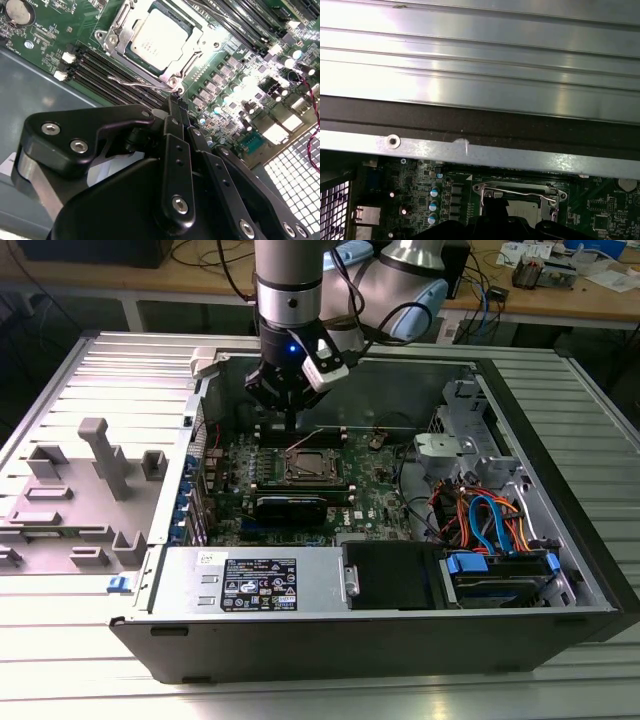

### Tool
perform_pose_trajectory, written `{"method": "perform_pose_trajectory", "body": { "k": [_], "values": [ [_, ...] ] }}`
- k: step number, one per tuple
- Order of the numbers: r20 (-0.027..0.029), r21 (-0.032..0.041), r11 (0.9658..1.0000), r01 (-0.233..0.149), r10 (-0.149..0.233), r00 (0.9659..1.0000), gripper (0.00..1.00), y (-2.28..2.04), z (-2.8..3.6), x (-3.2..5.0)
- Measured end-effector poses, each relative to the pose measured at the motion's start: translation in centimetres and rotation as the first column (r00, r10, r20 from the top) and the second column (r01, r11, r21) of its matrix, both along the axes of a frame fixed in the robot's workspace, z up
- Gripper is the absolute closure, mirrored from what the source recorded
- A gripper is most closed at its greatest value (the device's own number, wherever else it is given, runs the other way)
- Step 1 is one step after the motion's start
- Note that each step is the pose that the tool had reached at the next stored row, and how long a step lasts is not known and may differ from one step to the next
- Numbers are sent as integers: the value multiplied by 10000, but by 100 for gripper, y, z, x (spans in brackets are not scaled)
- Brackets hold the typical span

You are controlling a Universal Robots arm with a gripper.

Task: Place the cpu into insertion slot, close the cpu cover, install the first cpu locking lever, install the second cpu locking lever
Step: 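Install the first cpu locking lever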

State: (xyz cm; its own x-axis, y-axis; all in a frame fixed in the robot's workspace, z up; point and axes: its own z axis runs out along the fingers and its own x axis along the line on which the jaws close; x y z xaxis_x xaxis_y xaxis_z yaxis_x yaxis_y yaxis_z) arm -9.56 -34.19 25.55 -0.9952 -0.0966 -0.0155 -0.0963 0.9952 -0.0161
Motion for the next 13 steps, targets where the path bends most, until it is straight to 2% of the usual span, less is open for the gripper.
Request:
{"method": "perform_pose_trajectory", "body": {
  "k": [13],
  "values": [
    [1,-3,10000,0,0,10000,89,0,-1,0]
  ]
}}
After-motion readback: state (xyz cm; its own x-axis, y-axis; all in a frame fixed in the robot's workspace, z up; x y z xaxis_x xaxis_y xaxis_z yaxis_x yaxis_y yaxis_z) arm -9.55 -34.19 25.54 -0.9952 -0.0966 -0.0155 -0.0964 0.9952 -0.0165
